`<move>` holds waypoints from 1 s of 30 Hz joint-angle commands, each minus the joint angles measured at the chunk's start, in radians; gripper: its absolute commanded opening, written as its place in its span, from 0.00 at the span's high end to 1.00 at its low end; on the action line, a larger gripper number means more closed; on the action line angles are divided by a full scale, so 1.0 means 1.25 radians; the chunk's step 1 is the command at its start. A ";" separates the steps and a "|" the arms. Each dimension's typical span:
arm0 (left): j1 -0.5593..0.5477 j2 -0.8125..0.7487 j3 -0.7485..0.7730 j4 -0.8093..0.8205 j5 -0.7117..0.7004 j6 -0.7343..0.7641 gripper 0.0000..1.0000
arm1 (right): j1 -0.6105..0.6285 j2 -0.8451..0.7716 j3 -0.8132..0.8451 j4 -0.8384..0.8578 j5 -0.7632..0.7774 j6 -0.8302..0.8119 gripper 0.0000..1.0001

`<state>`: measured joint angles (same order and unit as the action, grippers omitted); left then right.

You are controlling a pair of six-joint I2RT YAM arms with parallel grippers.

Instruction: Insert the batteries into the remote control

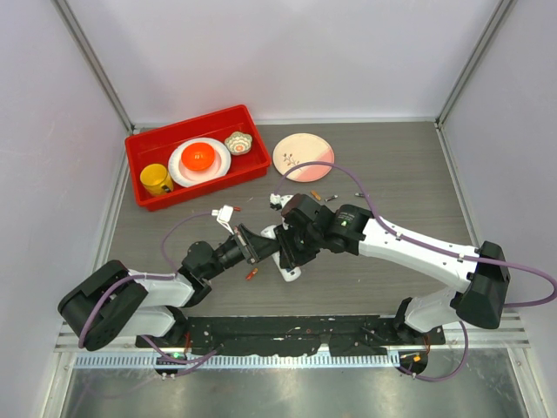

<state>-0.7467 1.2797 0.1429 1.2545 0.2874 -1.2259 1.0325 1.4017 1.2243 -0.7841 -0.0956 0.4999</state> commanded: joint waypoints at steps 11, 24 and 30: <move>-0.013 -0.019 -0.003 0.233 0.024 0.003 1.00 | -0.005 -0.018 0.033 -0.012 0.064 0.004 0.61; -0.014 -0.019 -0.005 0.233 0.019 0.006 1.00 | -0.006 -0.056 0.072 -0.084 0.110 -0.004 0.60; -0.014 -0.010 -0.005 0.233 0.014 0.011 1.00 | -0.006 -0.092 0.132 -0.103 0.058 -0.013 0.58</move>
<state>-0.7597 1.2797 0.1398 1.2694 0.2924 -1.2224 1.0252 1.3510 1.3022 -0.8917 -0.0055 0.5007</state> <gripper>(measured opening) 0.304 0.411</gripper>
